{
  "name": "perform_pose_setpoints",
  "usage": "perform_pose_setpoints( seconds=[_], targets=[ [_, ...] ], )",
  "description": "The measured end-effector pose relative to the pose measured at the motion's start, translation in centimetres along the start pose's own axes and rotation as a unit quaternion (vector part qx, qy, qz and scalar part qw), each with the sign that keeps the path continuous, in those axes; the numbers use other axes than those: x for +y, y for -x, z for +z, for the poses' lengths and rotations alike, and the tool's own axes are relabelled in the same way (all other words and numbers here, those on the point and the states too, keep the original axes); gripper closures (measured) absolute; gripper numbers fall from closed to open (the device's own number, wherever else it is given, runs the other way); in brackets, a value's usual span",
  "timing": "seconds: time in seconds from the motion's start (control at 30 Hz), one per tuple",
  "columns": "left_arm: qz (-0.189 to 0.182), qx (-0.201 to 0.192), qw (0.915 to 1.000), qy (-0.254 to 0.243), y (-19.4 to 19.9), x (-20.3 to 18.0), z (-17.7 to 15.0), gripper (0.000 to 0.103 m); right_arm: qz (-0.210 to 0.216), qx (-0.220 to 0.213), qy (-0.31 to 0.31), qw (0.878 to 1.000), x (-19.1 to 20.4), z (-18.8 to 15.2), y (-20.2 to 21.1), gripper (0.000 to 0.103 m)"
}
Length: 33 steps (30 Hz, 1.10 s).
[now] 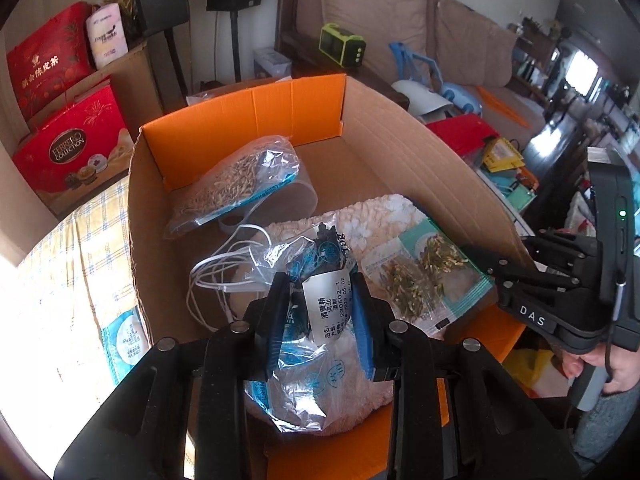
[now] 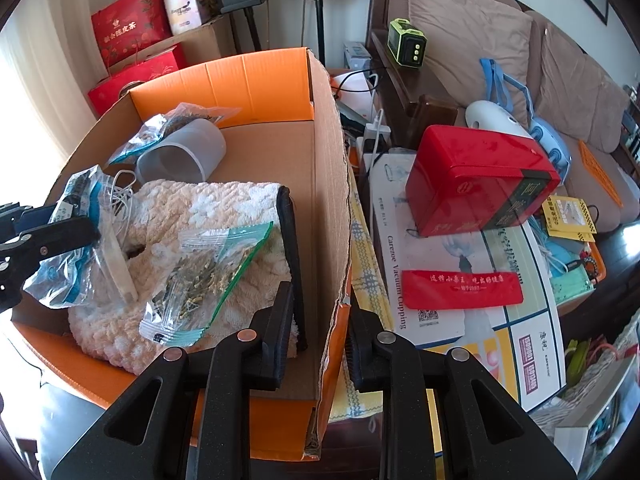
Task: Organize objects
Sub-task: 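Lift the plastic bag over the box wall and lower it inside, then move the left gripper to the blue-and-white flat packet and grasp it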
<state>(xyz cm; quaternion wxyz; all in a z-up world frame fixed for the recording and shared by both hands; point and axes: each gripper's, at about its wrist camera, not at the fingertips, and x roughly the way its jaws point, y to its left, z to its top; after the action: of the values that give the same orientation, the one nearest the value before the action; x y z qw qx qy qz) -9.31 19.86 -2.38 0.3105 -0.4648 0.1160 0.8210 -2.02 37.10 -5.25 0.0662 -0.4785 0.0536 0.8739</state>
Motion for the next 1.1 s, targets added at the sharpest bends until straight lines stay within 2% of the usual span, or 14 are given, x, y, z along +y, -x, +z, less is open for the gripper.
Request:
perform_pose_setpoints(
  seconds=[0.17, 0.23, 0.3, 0.37, 0.7, 0.8, 1.1],
  targets=[
    [0.006, 0.012, 0.9999, 0.007, -1.3, -0.2, 0.6, 0.073, 0.0, 0.0, 0.0, 1.0, 0.0, 0.0, 0.0, 0.079],
    [0.005, 0.013, 0.9998, 0.013, -1.3, -0.1, 0.7, 0.067, 0.0, 0.001, -0.001, 1.0, 0.0, 0.0, 0.0, 0.079],
    [0.001, 0.005, 0.9998, 0.02, -0.9, 0.1, 0.6, 0.049, 0.001, 0.0, -0.001, 1.0, 0.0, -0.1, 0.1, 0.079],
    [-0.003, -0.004, 0.9997, 0.025, -0.2, 0.4, 0.4, 0.044, 0.002, 0.0, -0.001, 1.0, 0.0, -0.1, 0.1, 0.079],
    [-0.013, -0.037, 0.9975, 0.058, 3.9, 2.6, 0.2, 0.034, 0.0, 0.0, -0.001, 1.0, 0.1, -0.1, 0.3, 0.078],
    [-0.005, -0.046, 0.9972, 0.06, 4.9, 2.9, 0.0, 0.029, 0.0, 0.002, 0.0, 1.0, 0.0, -0.1, 0.3, 0.078],
    [0.022, -0.061, 0.9953, 0.072, 6.6, 4.5, -1.4, 0.027, 0.0, 0.002, 0.001, 1.0, 0.0, -0.1, 0.3, 0.078]
  ],
)
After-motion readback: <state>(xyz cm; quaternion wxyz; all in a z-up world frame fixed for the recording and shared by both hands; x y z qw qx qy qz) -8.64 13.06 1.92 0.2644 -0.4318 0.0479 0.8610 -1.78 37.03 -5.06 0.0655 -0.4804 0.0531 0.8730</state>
